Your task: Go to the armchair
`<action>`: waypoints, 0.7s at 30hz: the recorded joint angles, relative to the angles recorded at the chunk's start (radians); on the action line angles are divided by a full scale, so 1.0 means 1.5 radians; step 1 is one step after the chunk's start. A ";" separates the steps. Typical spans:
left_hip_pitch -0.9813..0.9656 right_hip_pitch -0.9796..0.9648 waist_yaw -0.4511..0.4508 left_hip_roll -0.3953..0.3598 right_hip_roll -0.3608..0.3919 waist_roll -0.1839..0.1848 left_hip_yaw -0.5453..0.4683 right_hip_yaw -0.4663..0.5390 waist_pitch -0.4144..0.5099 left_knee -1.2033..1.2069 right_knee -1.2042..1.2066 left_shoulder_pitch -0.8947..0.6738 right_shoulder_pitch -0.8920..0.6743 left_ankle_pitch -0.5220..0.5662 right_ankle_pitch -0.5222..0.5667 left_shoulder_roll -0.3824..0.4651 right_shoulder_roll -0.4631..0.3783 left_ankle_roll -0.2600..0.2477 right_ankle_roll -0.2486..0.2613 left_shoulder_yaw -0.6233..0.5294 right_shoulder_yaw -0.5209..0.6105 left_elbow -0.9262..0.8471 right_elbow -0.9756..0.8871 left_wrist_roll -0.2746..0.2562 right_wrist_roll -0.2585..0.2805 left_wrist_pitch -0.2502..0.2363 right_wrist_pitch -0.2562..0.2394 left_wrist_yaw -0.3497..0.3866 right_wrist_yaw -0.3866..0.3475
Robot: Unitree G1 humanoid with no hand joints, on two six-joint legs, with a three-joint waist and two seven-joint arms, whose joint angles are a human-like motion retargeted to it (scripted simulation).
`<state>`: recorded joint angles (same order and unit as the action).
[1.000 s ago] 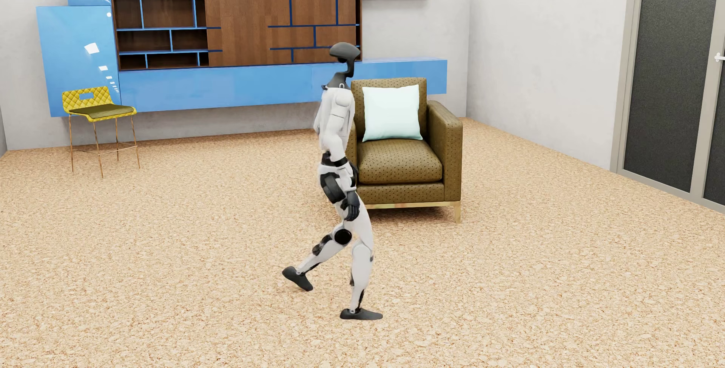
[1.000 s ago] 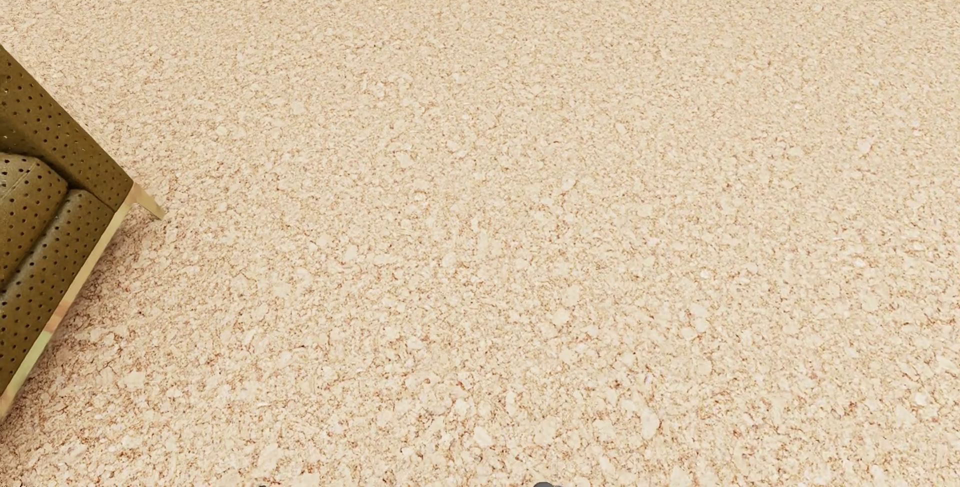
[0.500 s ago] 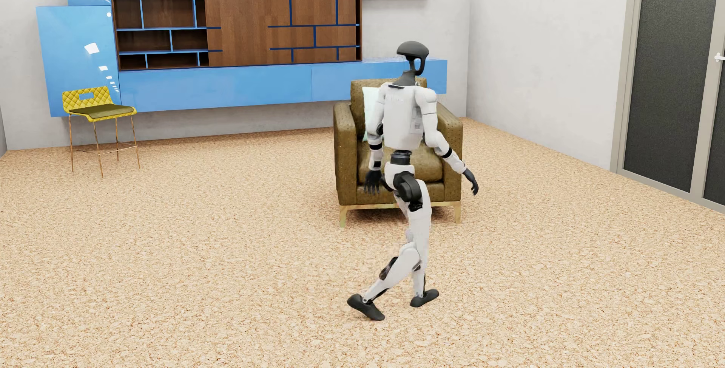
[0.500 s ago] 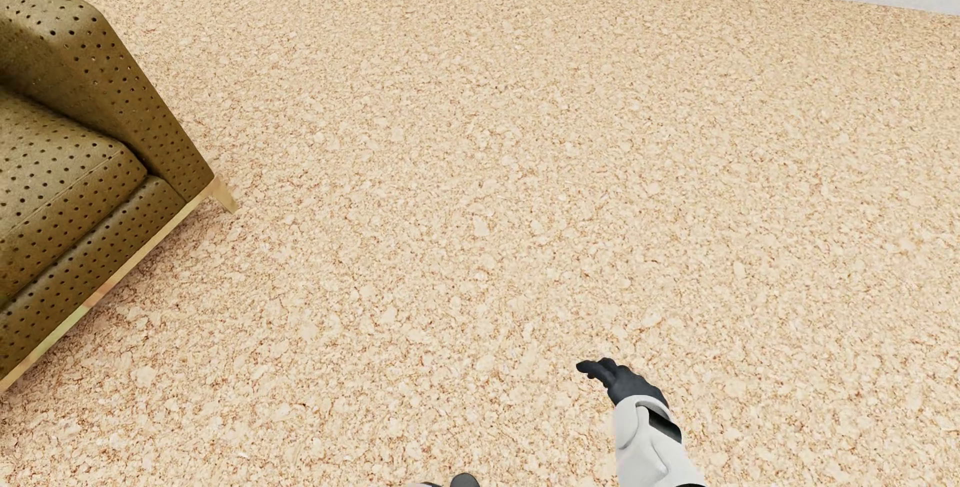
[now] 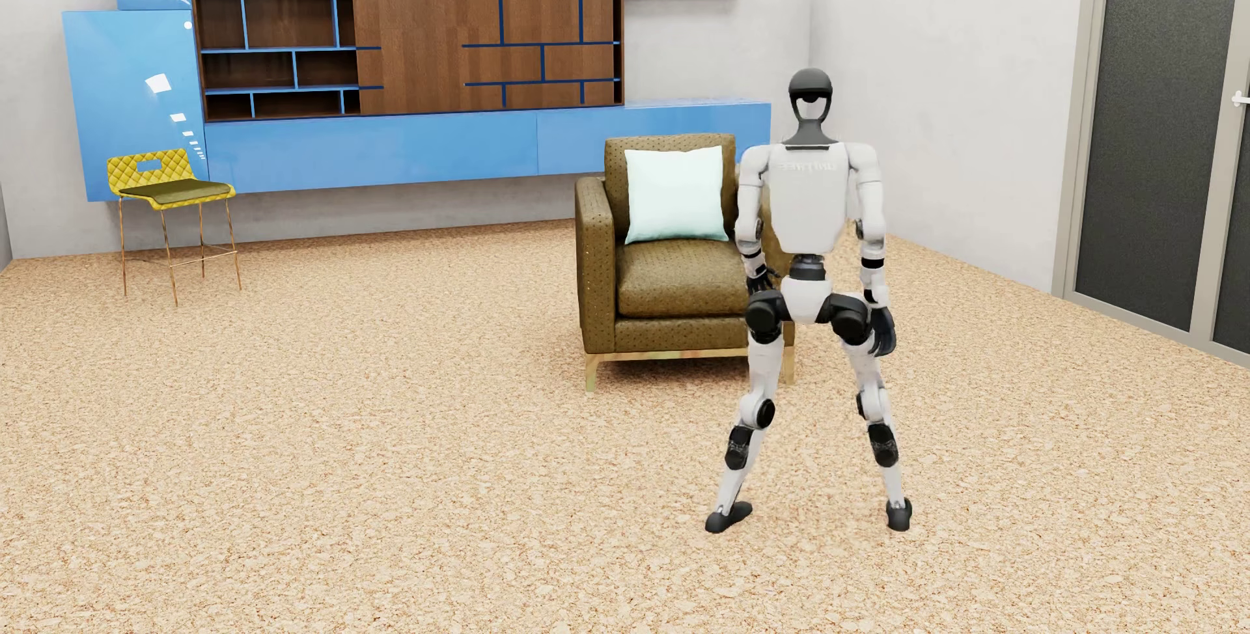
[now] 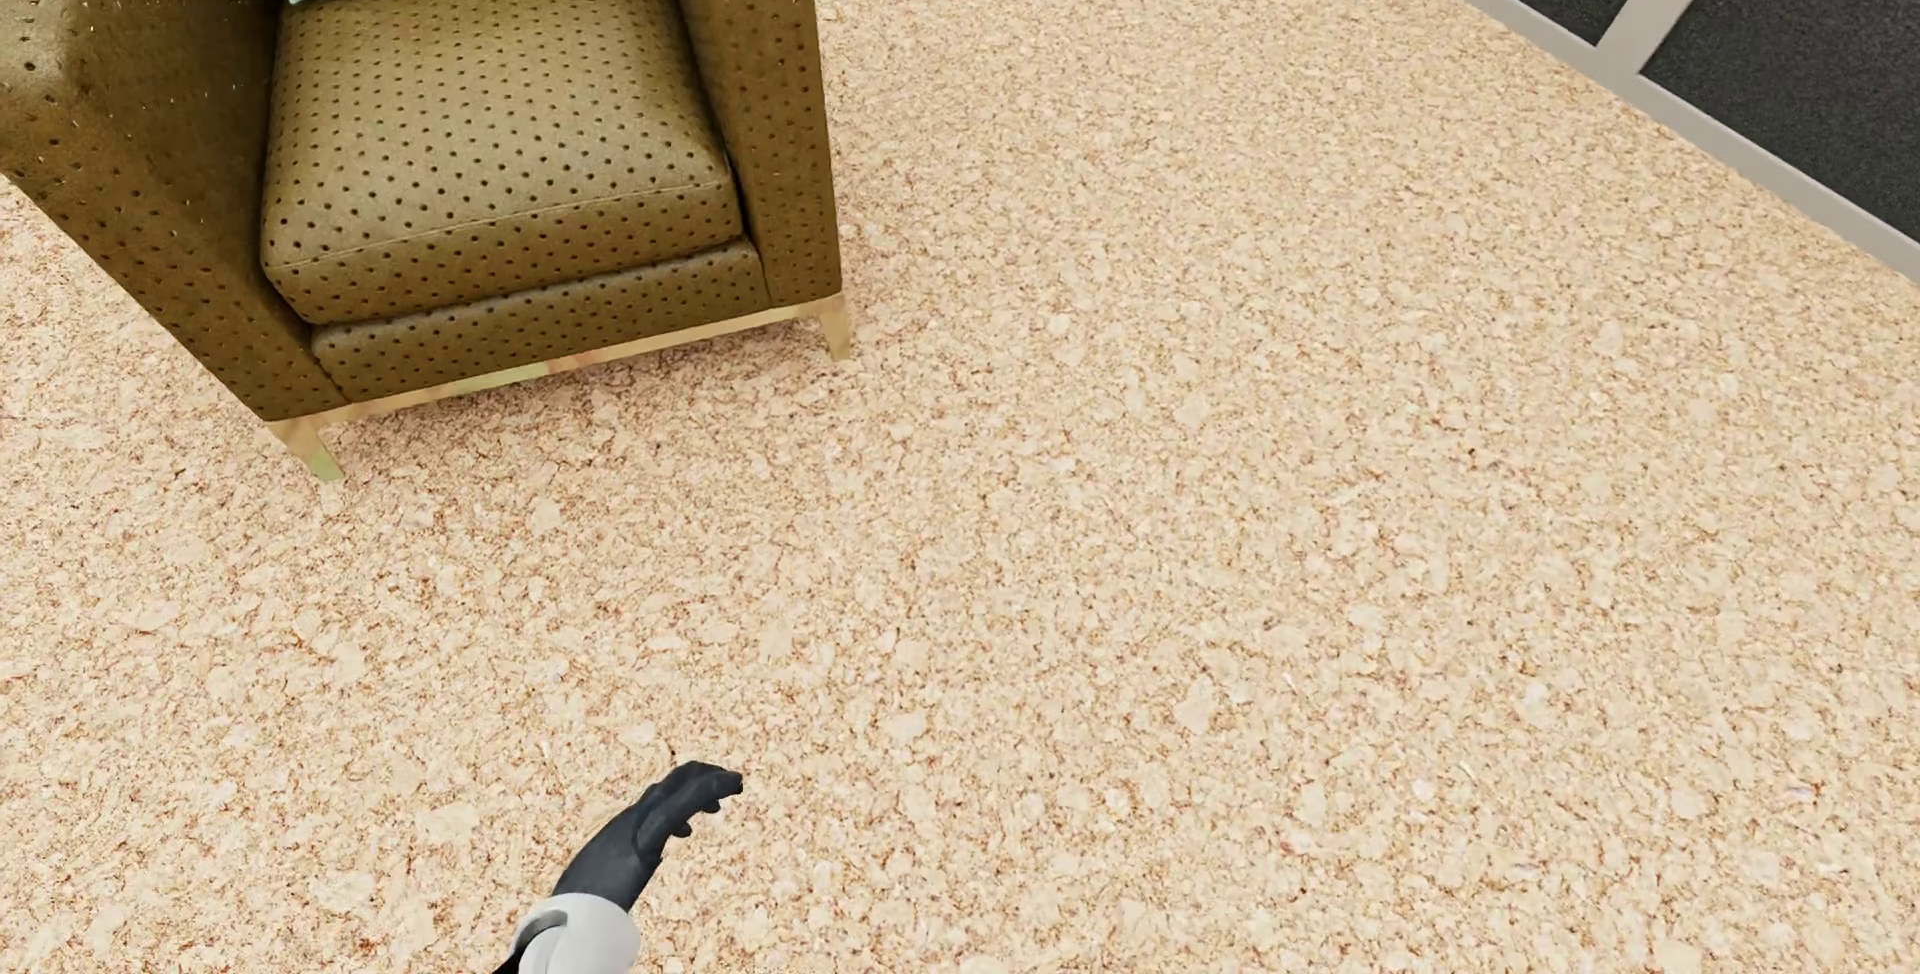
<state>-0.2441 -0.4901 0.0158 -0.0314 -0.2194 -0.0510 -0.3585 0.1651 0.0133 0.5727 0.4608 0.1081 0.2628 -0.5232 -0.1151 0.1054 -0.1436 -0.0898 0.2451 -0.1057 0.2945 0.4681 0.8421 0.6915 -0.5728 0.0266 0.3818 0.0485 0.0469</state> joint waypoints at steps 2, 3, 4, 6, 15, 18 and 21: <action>-0.036 0.010 0.002 0.049 0.009 0.006 -0.028 -0.102 0.006 0.054 0.057 0.014 -0.034 -0.009 -0.072 -0.005 0.005 -0.027 -0.022 0.012 0.028 -0.032 -0.004 -0.016 -0.034 0.000 0.004 0.037 -0.021; -0.059 0.017 0.003 0.092 0.020 0.015 0.019 -0.147 0.007 0.071 0.063 0.031 -0.060 0.015 -0.081 -0.021 -0.007 -0.021 -0.038 0.027 0.058 -0.040 -0.004 -0.029 -0.070 0.003 0.012 0.070 -0.034; -0.077 0.029 0.004 0.150 0.032 0.023 0.124 -0.186 0.006 0.073 0.053 0.050 -0.085 0.051 -0.082 -0.033 -0.024 0.021 -0.055 0.032 0.086 -0.039 -0.006 -0.038 -0.106 0.004 0.017 0.094 -0.045; -0.082 0.068 0.007 0.239 0.055 0.034 0.332 -0.267 0.001 0.076 0.014 0.069 -0.100 0.065 -0.081 -0.017 -0.053 0.072 -0.083 -0.009 0.096 -0.019 -0.052 -0.024 -0.129 0.001 0.008 0.057 -0.062; 0.025 0.074 -0.014 0.123 -0.019 0.053 0.535 -0.516 -0.004 -0.103 0.172 0.049 0.043 0.034 -0.068 -0.007 -0.002 0.072 -0.120 -0.058 -0.125 -0.040 -0.354 0.006 -0.088 0.002 -0.094 0.000 -0.138; 0.021 -0.108 -0.019 0.095 -0.129 0.041 0.515 -0.400 0.010 -0.101 0.454 0.056 0.022 0.037 0.062 0.016 0.013 0.062 -0.126 -0.079 -0.129 -0.045 -0.373 0.008 -0.142 -0.009 -0.141 -0.022 -0.124; 0.023 -0.152 -0.015 0.081 -0.173 0.023 0.506 -0.377 0.010 -0.111 0.370 0.076 0.010 0.040 -0.006 0.014 0.043 0.050 -0.102 -0.069 -0.133 -0.070 -0.401 -0.031 -0.172 0.002 -0.195 -0.019 -0.127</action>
